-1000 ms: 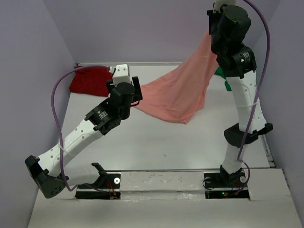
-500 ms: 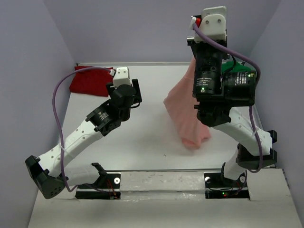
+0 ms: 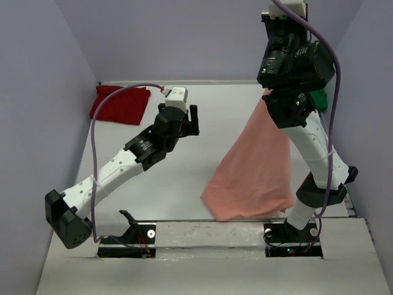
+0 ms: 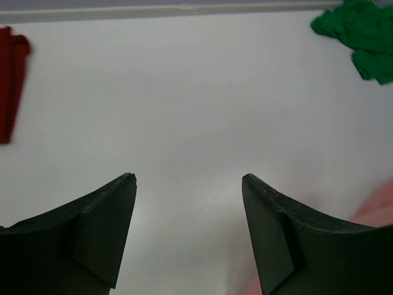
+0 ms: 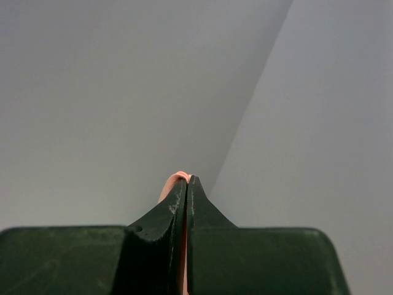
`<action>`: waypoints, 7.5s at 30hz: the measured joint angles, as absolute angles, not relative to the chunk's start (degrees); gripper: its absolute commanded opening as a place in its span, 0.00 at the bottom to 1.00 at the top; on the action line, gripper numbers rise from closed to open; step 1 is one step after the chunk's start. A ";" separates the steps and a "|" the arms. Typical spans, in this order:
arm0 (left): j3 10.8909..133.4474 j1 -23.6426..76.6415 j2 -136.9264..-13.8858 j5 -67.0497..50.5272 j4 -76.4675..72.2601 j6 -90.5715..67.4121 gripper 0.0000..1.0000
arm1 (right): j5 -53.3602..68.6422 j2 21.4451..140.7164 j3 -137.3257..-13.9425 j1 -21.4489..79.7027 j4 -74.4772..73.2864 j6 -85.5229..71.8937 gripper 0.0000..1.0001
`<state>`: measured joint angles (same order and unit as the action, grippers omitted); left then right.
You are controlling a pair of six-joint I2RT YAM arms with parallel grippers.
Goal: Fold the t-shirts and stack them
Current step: Flatten out the tshirt
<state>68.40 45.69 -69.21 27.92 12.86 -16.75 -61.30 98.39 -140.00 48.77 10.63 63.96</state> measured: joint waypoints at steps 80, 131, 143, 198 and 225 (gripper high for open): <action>68.16 59.99 -50.70 65.76 23.68 -24.67 0.71 | -45.71 100.38 -135.15 45.52 -3.55 54.92 0.00; 68.12 39.86 -116.22 -24.21 -39.31 -44.77 0.65 | -41.17 104.62 -126.91 30.46 -31.70 25.63 0.00; 73.63 41.19 -121.36 -28.93 -43.13 -49.04 0.65 | -41.15 104.57 -126.91 30.46 -31.99 25.23 0.00; 73.41 38.68 -121.43 -19.94 -30.02 -42.37 0.00 | -41.32 104.42 -126.91 30.41 -33.01 24.99 0.00; 83.35 41.52 -40.75 18.81 27.92 -19.38 0.00 | -43.77 80.75 -129.27 18.85 -37.01 16.91 0.00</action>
